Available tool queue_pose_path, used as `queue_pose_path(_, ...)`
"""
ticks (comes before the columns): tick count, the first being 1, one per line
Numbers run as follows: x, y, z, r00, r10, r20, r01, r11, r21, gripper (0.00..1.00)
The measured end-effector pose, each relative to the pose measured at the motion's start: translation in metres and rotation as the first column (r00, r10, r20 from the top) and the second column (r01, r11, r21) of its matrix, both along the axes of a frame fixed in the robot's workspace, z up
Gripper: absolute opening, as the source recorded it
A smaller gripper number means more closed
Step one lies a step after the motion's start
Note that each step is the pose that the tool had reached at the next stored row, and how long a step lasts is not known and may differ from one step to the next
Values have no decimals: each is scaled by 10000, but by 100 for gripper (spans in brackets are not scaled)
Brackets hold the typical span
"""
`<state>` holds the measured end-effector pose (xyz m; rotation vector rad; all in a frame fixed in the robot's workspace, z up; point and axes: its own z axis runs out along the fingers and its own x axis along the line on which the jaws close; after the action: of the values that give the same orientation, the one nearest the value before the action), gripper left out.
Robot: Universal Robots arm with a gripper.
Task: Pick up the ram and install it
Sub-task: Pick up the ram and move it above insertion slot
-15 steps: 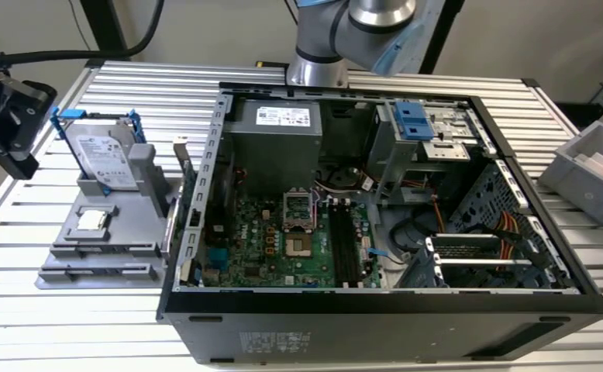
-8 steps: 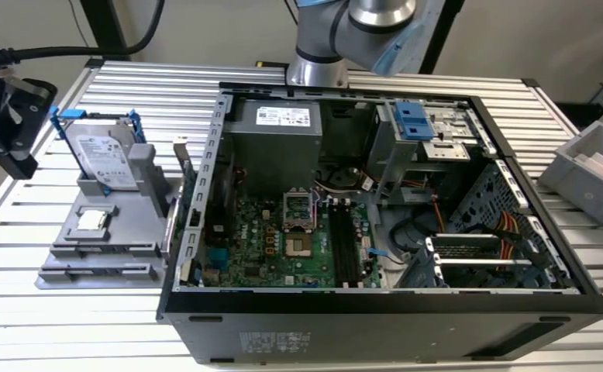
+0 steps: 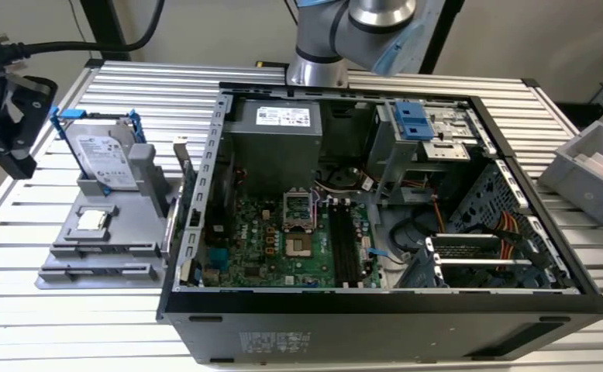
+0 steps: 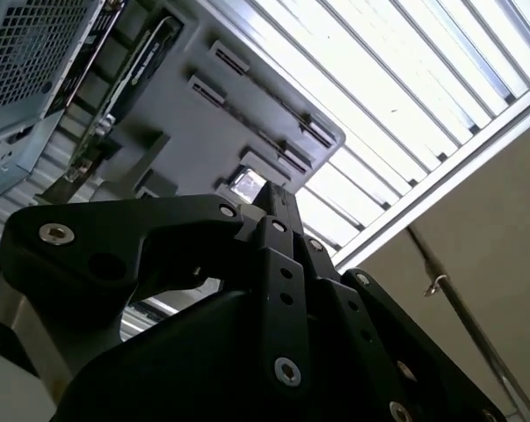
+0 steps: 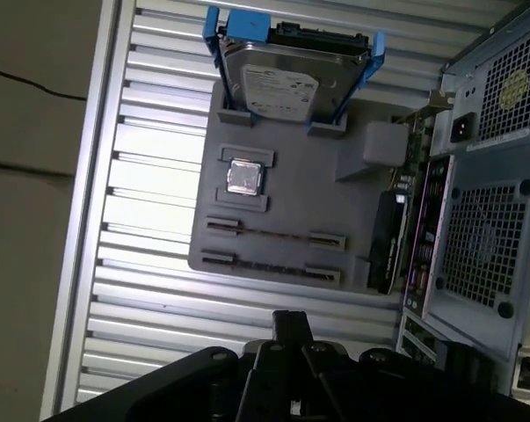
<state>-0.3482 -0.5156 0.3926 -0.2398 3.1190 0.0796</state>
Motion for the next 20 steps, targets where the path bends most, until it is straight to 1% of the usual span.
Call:
queue_pose_path(4,0,0,0,9992,397,-1,-397,9992,0,0)
queue_pose_path(9,0,0,0,9962,873,0,-873,9962,0,0)
queue_pose_path(15,0,0,0,9904,1380,0,-1380,9904,0,0)
queue_pose_path(20,0,0,0,9837,1796,0,-1796,9837,0,0)
